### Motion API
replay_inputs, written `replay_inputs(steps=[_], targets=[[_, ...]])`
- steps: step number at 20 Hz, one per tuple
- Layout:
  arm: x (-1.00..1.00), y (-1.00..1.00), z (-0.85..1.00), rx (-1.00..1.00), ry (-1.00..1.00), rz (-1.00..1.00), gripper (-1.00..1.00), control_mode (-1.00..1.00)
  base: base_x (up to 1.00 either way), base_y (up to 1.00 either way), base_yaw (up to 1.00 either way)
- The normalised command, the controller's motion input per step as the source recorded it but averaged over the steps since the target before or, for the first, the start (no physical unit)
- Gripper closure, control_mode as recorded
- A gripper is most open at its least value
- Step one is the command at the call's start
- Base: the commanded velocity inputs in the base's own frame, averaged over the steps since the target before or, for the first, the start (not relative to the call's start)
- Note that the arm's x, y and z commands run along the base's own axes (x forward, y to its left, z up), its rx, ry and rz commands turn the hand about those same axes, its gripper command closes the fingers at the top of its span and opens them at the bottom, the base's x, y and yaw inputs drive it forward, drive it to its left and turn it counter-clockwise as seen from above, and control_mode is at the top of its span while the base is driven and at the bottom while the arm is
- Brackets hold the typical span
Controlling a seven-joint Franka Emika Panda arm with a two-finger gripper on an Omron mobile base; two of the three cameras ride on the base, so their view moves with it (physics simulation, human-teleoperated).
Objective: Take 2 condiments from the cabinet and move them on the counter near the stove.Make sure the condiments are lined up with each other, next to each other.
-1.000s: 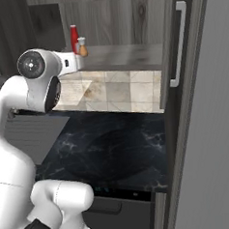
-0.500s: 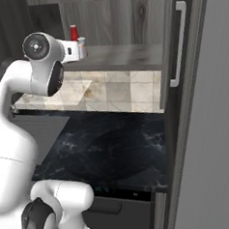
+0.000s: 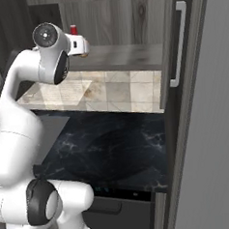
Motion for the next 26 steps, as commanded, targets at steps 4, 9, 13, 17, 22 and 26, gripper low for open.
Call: replay_inputs(steps=[4,9,13,17,22,26], targets=[[0.43,0.0,-0.05,0.0,0.0,0.0,-1.0,-1.0,0.0,0.0,0.0],[0.42,0.0,-0.14,0.0,0.0,0.0,-1.0,-1.0,0.0,0.0,0.0],[0.41,0.0,-0.08,0.0,0.0,0.0,-1.0,-1.0,0.0,0.0,0.0],[0.33,0.0,-0.11,0.0,0.0,0.0,-1.0,-1.0,0.0,0.0,0.0],[0.33,0.0,-0.04,0.0,0.02,0.0,-1.0,-1.0,0.0,0.0,0.0],[0.29,0.01,-0.03,0.0,0.02,0.0,-1.0,-1.0,0.0,0.0,0.0]])
